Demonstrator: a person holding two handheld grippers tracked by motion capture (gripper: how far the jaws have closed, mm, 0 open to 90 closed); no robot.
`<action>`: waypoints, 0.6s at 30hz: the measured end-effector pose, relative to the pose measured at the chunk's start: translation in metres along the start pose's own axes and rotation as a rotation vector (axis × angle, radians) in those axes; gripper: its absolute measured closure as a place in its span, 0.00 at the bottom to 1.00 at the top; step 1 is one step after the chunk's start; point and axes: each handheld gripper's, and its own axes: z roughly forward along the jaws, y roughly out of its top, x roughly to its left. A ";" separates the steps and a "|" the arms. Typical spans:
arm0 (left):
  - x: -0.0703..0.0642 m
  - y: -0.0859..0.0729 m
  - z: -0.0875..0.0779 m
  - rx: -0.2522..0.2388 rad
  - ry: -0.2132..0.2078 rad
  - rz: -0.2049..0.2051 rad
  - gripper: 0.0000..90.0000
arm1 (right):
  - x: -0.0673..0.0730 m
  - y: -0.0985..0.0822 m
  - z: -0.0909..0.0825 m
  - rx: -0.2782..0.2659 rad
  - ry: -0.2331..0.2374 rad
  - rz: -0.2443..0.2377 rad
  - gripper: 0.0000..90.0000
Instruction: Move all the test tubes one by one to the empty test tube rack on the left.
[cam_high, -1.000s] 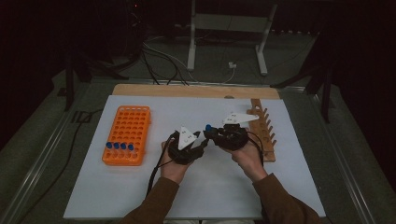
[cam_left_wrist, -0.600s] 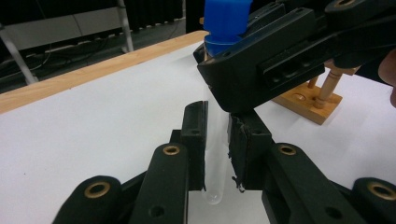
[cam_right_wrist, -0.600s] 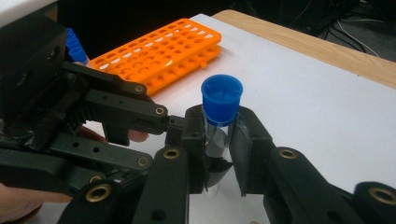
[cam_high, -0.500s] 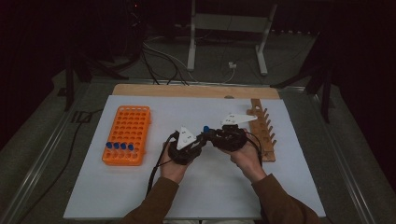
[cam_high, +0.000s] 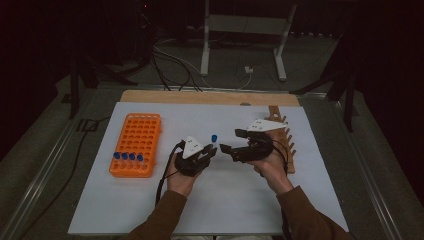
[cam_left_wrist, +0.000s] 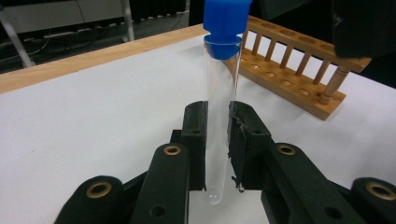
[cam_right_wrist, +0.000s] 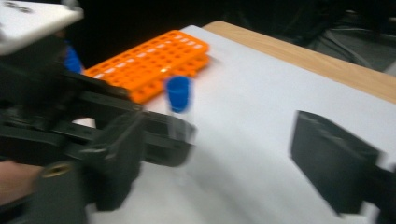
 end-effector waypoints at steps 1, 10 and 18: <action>0.000 0.000 -0.002 -0.001 -0.002 -0.001 0.87 | -0.002 0.000 -0.002 -0.004 -0.009 0.004 0.12; 0.007 -0.001 -0.025 -0.019 -0.023 -0.002 0.87 | -0.021 -0.008 -0.017 -0.022 -0.084 0.017 0.02; 0.014 -0.008 -0.048 -0.030 -0.049 0.008 0.87 | -0.034 -0.020 -0.031 -0.050 -0.121 0.031 0.01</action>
